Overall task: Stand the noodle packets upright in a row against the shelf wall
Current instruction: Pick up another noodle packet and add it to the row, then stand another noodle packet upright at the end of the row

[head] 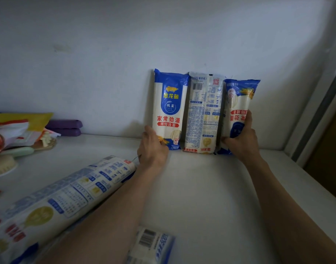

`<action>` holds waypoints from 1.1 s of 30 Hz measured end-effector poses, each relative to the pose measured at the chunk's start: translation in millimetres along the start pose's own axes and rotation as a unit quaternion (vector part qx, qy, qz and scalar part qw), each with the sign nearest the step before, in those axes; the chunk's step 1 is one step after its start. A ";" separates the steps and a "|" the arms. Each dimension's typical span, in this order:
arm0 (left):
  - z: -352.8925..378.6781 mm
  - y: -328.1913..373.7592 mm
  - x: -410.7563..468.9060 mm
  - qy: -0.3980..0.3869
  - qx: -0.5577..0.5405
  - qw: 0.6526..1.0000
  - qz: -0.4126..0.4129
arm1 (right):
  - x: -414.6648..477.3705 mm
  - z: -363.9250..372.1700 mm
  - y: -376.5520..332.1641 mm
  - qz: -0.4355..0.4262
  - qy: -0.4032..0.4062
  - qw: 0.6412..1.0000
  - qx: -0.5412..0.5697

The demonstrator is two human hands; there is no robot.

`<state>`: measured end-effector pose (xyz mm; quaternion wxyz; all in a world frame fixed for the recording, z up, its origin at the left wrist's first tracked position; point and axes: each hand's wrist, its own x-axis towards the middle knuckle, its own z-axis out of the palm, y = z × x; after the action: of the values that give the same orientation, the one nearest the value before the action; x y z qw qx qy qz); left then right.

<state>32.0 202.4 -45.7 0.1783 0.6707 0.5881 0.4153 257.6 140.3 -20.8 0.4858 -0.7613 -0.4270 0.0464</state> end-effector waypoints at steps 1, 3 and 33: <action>0.1 -0.1 0.0 -0.001 -0.001 1.000 -0.001 | 0.7 0.2 0.2 0.002 -0.002 1.000 -0.003; -0.3 0.0 0.0 -0.003 -0.002 1.000 -0.001 | 1.8 1.7 0.1 0.006 0.008 1.000 0.008; -229.0 -66.5 -88.3 -0.107 0.112 0.984 -0.093 | -206.1 17.5 -135.9 0.043 -0.277 0.960 -0.016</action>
<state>-183.0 78.9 10.7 0.2016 0.6695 0.6683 0.2540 36.8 31.5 5.0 0.3339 -0.7442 -0.5121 0.2691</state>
